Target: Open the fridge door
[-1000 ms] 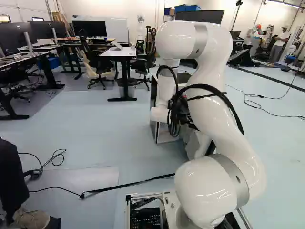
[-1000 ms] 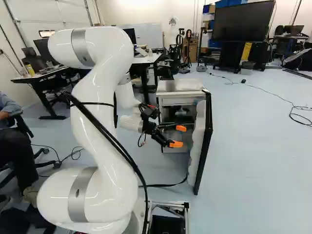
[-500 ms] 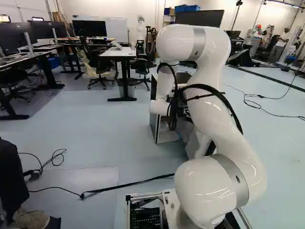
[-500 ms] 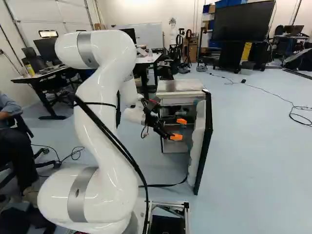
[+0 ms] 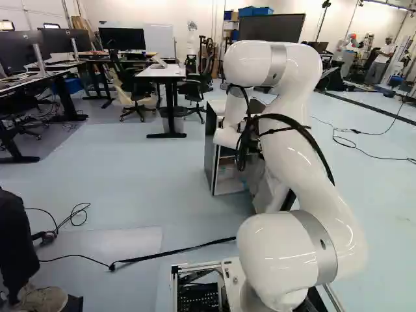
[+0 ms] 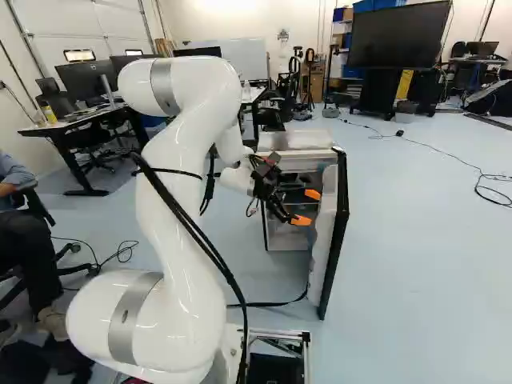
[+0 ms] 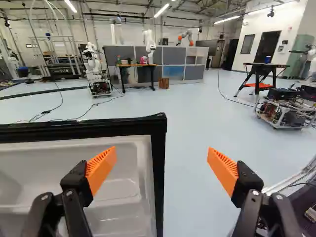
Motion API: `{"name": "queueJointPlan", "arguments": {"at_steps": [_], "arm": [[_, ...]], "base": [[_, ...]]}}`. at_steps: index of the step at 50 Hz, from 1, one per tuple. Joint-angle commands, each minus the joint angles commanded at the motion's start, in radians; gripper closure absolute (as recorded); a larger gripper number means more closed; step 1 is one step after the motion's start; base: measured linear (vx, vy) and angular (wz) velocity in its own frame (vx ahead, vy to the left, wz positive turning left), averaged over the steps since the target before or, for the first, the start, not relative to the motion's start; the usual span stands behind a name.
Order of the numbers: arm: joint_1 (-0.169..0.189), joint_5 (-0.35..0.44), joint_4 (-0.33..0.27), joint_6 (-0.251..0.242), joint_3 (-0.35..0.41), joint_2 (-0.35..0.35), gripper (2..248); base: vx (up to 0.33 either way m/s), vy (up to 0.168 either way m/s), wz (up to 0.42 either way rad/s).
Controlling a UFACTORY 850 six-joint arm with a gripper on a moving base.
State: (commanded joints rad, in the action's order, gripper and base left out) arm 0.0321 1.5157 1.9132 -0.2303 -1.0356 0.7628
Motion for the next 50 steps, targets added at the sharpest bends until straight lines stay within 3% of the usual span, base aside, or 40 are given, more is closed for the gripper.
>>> {"name": "queueJointPlan", "arguments": {"at_steps": [25, 50], "arm": [[0.116, 0.000, -0.003, 0.000, -0.110, 0.040, 3], [0.204, 0.000, -0.078, 0.000, -0.212, 0.081, 3]], "base": [[0.000, 0.000, 0.000], [0.000, 0.000, 0.000]]}}
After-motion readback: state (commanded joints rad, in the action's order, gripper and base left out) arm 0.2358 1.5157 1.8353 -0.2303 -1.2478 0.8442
